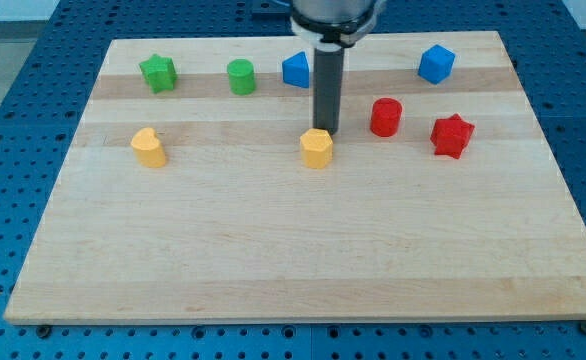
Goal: Place the yellow hexagon towards the bottom center of the board
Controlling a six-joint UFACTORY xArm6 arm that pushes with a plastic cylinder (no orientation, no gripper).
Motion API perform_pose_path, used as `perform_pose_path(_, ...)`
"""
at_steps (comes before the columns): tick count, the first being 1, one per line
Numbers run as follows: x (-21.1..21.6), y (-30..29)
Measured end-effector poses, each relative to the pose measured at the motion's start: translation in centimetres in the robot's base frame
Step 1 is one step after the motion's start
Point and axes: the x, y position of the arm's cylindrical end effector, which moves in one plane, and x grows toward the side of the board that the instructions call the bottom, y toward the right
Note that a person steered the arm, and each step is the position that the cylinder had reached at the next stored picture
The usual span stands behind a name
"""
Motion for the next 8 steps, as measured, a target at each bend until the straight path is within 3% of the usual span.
perform_pose_path(3, 10.5, -1.2)
perform_pose_path(6, 11.9, -1.2)
perform_pose_path(8, 15.5, -1.2)
